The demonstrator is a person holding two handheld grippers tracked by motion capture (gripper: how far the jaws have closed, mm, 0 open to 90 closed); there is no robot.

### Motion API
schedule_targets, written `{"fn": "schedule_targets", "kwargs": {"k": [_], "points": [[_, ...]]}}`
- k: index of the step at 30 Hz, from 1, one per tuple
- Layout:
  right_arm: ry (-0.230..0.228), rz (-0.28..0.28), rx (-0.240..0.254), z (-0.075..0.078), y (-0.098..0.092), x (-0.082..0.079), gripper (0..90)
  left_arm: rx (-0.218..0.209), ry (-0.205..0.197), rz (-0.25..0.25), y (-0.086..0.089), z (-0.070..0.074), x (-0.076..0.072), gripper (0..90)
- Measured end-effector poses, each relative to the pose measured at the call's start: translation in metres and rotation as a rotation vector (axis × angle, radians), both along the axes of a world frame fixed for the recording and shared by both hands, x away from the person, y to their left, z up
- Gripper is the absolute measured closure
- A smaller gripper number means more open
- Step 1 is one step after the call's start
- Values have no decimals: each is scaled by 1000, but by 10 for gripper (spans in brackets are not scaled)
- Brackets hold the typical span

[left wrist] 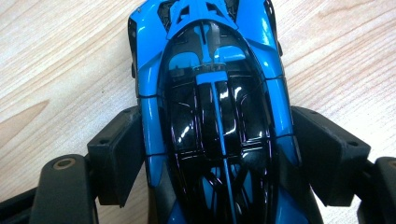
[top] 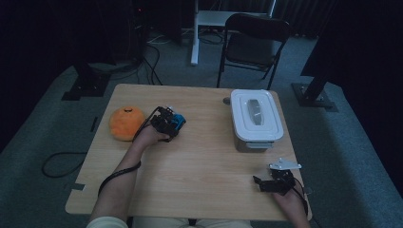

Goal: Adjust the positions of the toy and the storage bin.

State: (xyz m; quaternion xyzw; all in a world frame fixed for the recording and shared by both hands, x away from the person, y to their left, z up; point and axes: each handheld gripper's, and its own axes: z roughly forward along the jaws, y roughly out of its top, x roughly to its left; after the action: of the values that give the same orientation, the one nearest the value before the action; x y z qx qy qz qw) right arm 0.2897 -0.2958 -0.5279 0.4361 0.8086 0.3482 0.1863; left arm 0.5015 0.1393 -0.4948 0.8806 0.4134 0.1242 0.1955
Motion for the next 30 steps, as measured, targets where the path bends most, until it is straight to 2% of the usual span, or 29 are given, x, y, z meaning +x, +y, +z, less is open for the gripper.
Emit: {"fn": "schedule_targets", "kwargs": {"k": [8, 11, 15, 17, 23, 27, 28, 30], "points": [[0, 0, 1, 0, 0, 0, 122, -4, 9, 22, 0, 1, -3, 261], [1, -2, 0, 0, 0, 0, 122, -45, 2, 22, 2, 7, -5, 281], [1, -3, 0, 0, 0, 0, 122, -7, 12, -3, -2, 9, -9, 281], [0, -3, 0, 0, 0, 0, 122, -22, 19, 8, -1, 11, -11, 281], [1, -3, 0, 0, 0, 0, 122, -27, -19, 11, 3, 20, -20, 282], [1, -3, 0, 0, 0, 0, 122, -23, -9, 19, 7, 24, -25, 282], [0, -3, -1, 0, 0, 0, 122, -21, -22, 20, 7, 24, -28, 282], [0, -4, 0, 0, 0, 0, 122, -15, -11, 13, 9, 25, -31, 282]]}}
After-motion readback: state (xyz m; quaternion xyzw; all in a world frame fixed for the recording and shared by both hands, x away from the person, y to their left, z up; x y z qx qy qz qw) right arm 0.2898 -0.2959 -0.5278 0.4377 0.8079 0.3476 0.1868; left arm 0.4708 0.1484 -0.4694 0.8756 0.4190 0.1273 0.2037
